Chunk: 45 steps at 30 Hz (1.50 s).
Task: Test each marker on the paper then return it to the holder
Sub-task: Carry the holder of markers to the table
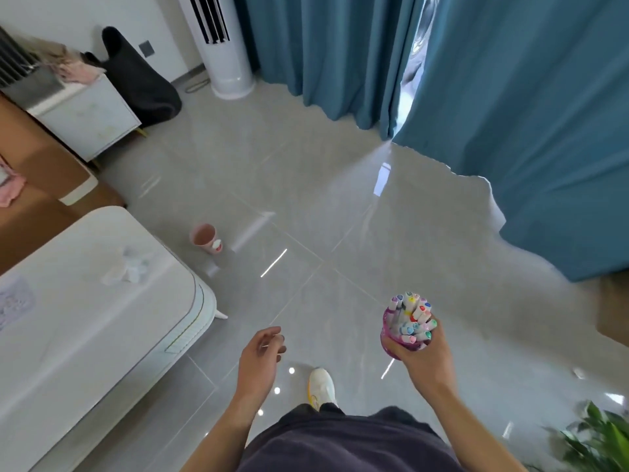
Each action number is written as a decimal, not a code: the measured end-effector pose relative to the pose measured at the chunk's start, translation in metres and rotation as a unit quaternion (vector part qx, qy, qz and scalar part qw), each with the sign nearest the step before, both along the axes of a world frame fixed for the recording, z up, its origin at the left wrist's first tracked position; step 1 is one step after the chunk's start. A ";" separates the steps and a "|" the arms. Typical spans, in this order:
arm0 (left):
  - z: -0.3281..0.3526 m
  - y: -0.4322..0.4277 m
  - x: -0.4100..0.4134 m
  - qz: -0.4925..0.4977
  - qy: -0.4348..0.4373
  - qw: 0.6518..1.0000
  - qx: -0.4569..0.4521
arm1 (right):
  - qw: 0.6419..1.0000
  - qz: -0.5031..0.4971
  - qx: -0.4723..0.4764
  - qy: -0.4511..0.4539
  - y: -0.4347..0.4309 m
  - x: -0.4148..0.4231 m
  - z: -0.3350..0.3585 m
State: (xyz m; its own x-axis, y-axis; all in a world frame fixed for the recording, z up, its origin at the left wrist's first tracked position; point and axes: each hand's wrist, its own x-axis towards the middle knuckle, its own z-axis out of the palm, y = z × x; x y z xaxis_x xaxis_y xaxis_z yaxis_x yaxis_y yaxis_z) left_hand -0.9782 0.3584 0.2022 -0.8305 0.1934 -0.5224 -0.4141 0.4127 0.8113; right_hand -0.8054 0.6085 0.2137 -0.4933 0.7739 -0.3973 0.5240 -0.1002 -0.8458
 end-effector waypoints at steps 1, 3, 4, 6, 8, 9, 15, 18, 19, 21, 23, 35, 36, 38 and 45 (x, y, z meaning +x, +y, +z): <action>0.000 0.005 -0.014 0.003 0.002 1.000 0.000 | 1.000 0.003 0.002 0.002 0.006 -0.016 0.001; 0.001 0.014 -0.037 0.008 0.001 1.000 -0.002 | 1.000 0.007 -0.004 0.007 0.018 -0.046 0.003; 0.001 0.019 -0.047 0.011 0.000 1.000 -0.002 | 1.000 0.008 -0.008 0.011 0.023 -0.059 0.003; -0.001 0.028 -0.068 0.018 -0.005 1.000 0.002 | 1.000 0.015 -0.009 0.013 0.037 -0.086 0.003; -0.003 0.040 -0.088 0.025 -0.010 1.000 0.000 | 1.000 0.022 -0.008 0.012 0.051 -0.111 0.003; -0.004 0.046 -0.098 0.028 -0.011 1.000 -0.002 | 1.000 0.025 -0.009 0.011 0.059 -0.125 0.001; -0.013 0.100 -0.174 0.063 -0.010 0.998 -0.004 | 0.998 0.060 -0.004 0.021 0.120 -0.223 -0.012; -0.013 0.137 -0.219 0.093 -0.005 0.996 -0.004 | 0.995 0.096 0.006 0.031 0.162 -0.284 -0.013; -0.012 0.149 -0.233 0.104 -0.002 0.995 -0.005 | 0.993 0.114 0.007 0.030 0.176 -0.305 -0.012; -0.009 0.173 -0.260 0.126 0.002 0.992 -0.005 | 0.989 0.149 0.002 0.023 0.203 -0.343 -0.008; -0.006 0.194 -0.283 0.157 0.002 0.988 -0.003 | 0.984 0.178 -0.005 0.022 0.225 -0.376 -0.007; -0.003 0.244 -0.409 0.263 -0.010 0.965 -0.004 | 0.967 0.255 -0.022 0.001 0.291 -0.555 -0.007; -0.005 0.245 -0.423 0.269 -0.009 0.963 -0.004 | 0.965 0.260 -0.021 -0.003 0.292 -0.571 -0.008; -0.009 0.243 -0.453 0.284 -0.010 0.959 -0.001 | 0.963 0.268 -0.019 -0.006 0.290 -0.604 -0.009; -0.015 0.224 -0.581 0.311 0.007 0.950 0.019 | 0.954 0.300 -0.009 -0.007 0.272 -0.742 -0.007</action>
